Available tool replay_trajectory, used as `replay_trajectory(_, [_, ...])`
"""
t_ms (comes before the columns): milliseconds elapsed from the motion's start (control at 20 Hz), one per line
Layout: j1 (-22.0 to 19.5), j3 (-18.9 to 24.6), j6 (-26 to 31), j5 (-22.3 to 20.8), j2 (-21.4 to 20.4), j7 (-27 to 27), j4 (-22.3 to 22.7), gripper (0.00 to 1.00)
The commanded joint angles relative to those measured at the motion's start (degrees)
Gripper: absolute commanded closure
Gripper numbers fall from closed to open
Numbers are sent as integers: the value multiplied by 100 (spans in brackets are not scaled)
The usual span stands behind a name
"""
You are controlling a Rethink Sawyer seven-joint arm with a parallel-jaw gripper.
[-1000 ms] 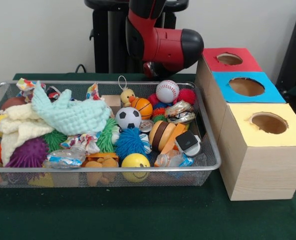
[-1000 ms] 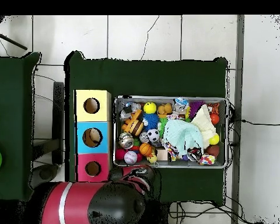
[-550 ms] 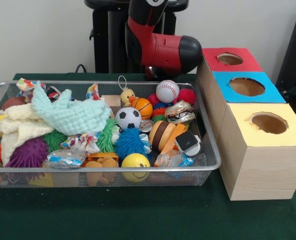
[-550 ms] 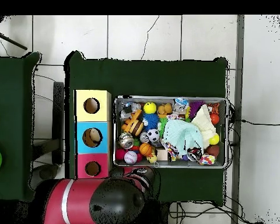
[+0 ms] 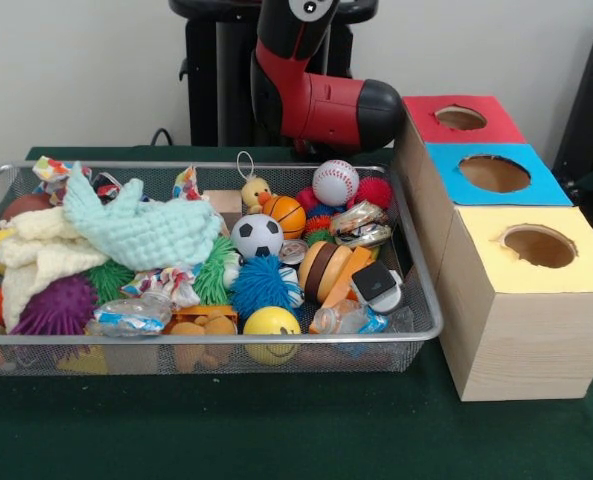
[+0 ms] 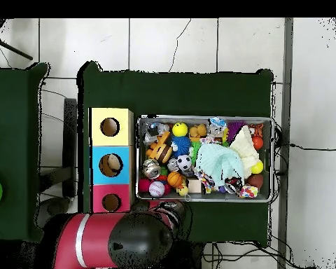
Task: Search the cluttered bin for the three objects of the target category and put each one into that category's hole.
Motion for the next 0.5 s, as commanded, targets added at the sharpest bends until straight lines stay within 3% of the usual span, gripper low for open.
replay_trajectory(50, [75, 607, -1249, 213, 149, 1181, -684, 100])
replay_trajectory(250, [-99, 834, -3315, -399, -202, 970, -262, 100])
replay_trajectory(400, [-253, 974, -4302, -786, -396, 945, -43, 100])
replay_trajectory(500, [-360, 1054, -4670, -1001, -469, 930, 16, 100])
